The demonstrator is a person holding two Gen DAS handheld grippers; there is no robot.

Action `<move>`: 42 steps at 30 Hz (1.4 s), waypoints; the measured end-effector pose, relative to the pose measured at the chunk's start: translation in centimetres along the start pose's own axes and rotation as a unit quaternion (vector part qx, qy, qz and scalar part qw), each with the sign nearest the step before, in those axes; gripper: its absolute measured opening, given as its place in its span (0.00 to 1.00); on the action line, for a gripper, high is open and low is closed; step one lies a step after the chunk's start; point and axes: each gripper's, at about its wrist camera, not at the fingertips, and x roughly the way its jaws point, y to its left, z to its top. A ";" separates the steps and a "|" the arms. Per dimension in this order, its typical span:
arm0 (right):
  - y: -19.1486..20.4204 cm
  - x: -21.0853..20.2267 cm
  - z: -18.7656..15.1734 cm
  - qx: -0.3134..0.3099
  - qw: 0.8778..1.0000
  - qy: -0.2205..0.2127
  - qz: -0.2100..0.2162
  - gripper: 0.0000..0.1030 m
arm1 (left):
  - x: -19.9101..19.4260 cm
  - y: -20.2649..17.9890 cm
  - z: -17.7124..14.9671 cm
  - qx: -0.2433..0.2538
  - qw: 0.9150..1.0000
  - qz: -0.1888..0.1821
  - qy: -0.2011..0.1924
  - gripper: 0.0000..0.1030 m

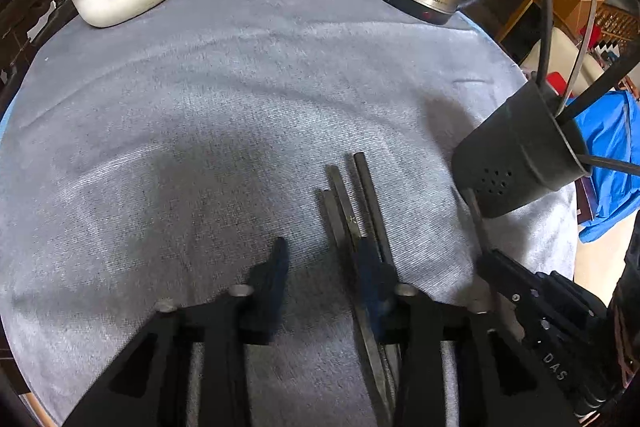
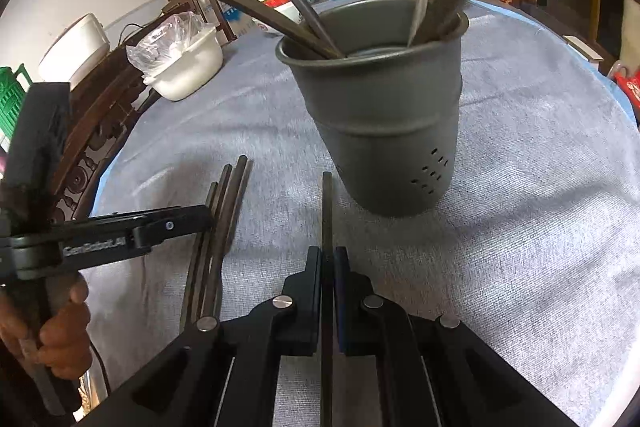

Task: Organize utensils
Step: 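Close the right gripper on a chopstick while the left gripper closes on others, then lift the held chopsticks with both grippers toward the gray cup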

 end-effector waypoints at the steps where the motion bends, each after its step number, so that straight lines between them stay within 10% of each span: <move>1: 0.3 0.3 0.2 0.000 1.000 0.000 0.001 0.06 | 0.0 0.1 0.0 0.002 1.000 -0.001 -0.002 0.23; 24: 3.6 3.6 2.3 -0.048 0.995 0.017 -0.083 0.09 | 0.4 2.4 1.8 -0.013 1.000 -0.001 0.019 0.25; 32: 3.0 2.7 2.0 -0.041 0.998 -0.001 -0.056 0.07 | 0.6 1.4 1.2 -0.013 1.000 0.006 0.000 0.06; 42: 1.8 -3.0 2.5 -0.008 0.996 -0.075 0.054 0.06 | -6.1 0.7 0.2 -0.009 0.996 0.009 -0.083 0.06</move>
